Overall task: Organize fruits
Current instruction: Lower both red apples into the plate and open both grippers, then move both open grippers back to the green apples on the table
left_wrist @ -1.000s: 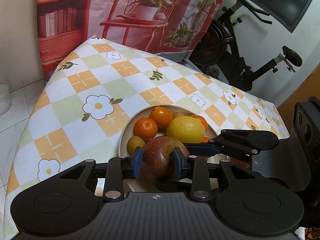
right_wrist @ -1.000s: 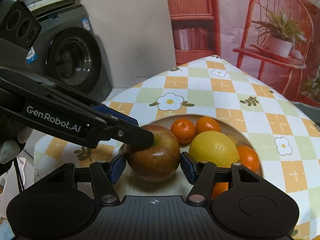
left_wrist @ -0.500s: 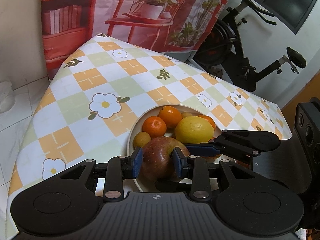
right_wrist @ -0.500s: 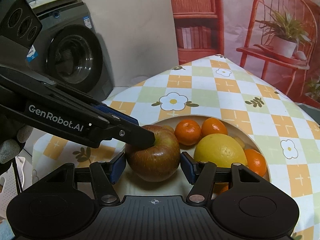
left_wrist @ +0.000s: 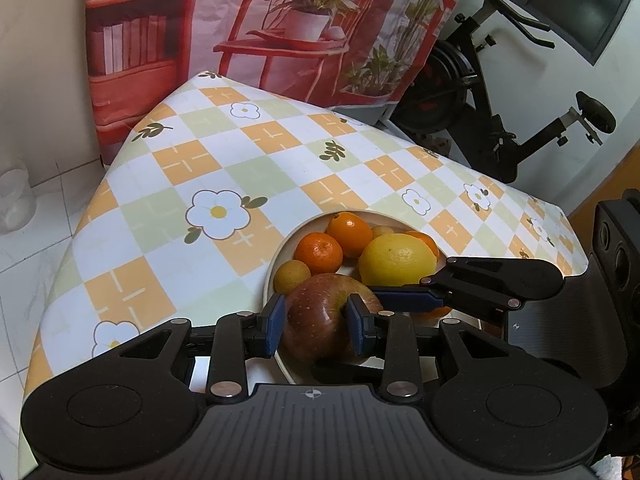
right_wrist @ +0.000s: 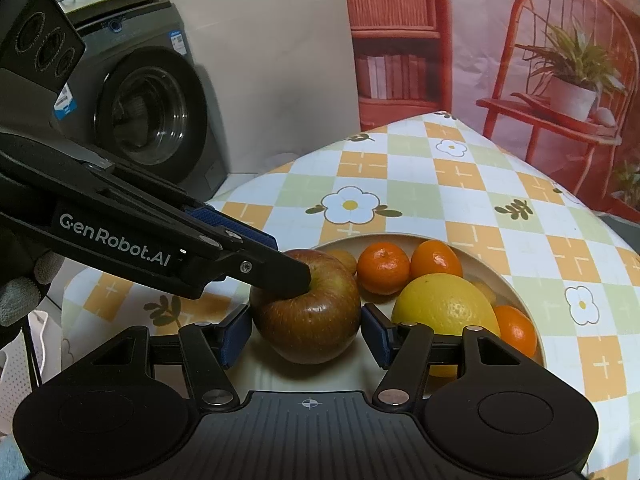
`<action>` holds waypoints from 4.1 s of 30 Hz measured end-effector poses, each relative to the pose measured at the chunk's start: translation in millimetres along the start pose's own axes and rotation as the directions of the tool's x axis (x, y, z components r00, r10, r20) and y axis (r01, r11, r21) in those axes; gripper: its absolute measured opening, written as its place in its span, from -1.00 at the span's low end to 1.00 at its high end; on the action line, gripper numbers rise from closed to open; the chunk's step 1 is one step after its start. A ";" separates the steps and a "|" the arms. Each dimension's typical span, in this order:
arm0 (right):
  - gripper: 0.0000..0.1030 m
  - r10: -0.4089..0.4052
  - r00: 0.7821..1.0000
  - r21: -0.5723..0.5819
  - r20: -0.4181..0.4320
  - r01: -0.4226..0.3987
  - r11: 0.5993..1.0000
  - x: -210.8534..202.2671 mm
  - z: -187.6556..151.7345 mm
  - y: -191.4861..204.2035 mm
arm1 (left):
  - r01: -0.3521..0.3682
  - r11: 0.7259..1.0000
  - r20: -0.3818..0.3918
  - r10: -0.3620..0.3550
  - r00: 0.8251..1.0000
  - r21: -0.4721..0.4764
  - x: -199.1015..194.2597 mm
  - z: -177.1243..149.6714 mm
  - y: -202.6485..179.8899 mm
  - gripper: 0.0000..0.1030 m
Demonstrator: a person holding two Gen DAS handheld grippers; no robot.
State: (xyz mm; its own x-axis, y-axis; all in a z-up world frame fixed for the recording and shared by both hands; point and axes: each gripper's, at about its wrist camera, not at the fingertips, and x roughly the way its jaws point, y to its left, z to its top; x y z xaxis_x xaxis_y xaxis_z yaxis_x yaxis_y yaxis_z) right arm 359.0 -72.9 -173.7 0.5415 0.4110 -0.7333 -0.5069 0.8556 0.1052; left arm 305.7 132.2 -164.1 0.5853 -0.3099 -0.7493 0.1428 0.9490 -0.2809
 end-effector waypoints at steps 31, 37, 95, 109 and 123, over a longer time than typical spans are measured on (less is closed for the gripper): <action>0.09 -0.068 0.997 0.027 0.043 0.067 0.997 -59.1 -26.3 -19.8 | -0.128 0.990 0.021 0.127 0.992 0.050 -12.4 -0.9 -33.0 -0.29; 0.09 -0.081 0.995 0.039 0.064 0.079 0.996 -74.7 -33.7 -25.5 | -0.140 0.988 0.029 0.138 0.990 0.066 -15.8 -3.8 -44.6 -0.29; 0.09 -0.389 0.881 0.331 0.270 0.295 0.896 -208.1 -210.3 -110.8 | -0.237 0.949 0.249 0.183 0.951 0.208 -8.7 -82.9 -211.0 -0.24; 0.09 -0.393 0.868 0.341 0.304 0.286 0.896 -204.1 -212.2 -108.4 | -0.276 0.946 0.303 0.217 0.928 0.169 -17.4 -92.4 -207.8 -0.11; 0.06 -0.302 0.917 0.269 0.259 0.232 0.935 -163.2 -198.3 -93.0 | -0.289 0.946 0.288 0.238 0.927 0.147 -13.9 -98.4 -200.7 -0.11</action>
State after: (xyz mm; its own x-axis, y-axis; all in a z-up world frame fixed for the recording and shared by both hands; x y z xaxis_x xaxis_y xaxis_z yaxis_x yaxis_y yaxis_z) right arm 184.7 -282.0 -196.9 0.8238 0.2001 -0.5303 -0.1679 0.9798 0.1088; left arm 190.4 -59.6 -156.2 0.8071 -0.0449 -0.5887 0.0835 0.9958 0.0385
